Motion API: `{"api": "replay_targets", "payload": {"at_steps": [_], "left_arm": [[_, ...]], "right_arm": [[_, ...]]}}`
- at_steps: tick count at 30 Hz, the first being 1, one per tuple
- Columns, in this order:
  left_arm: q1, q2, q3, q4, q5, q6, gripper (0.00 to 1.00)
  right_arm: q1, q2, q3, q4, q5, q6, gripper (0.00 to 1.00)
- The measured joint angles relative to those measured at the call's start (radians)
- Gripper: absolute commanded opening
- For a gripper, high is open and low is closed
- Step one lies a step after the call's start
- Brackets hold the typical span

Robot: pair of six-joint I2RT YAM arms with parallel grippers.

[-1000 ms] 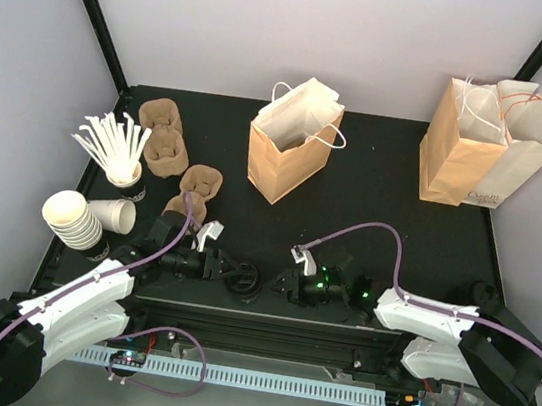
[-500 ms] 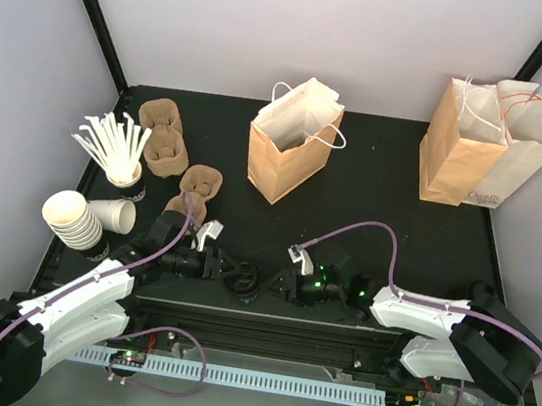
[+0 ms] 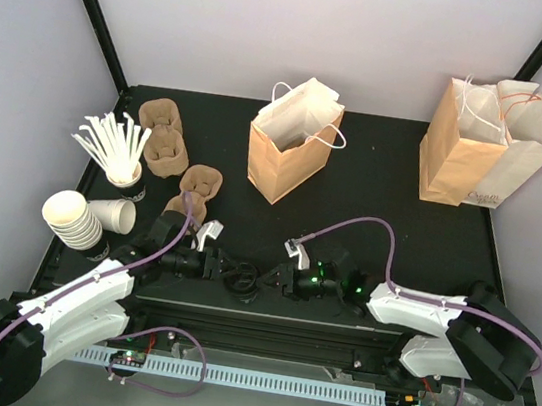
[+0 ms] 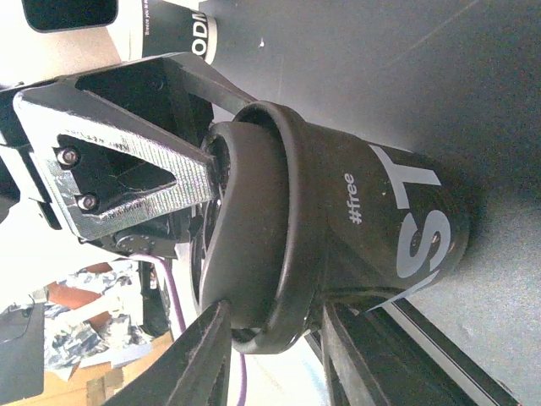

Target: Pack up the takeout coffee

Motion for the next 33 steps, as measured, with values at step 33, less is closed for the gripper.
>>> {"api": "replay_targets", "payload": {"at_steps": [33], "left_arm": [[-0.025,0.014,-0.01,0.035,-0.018,0.003,0.5]], "right_arm": [[-0.007,0.198,-0.117,0.413,-0.095,0.062,0.22]]}}
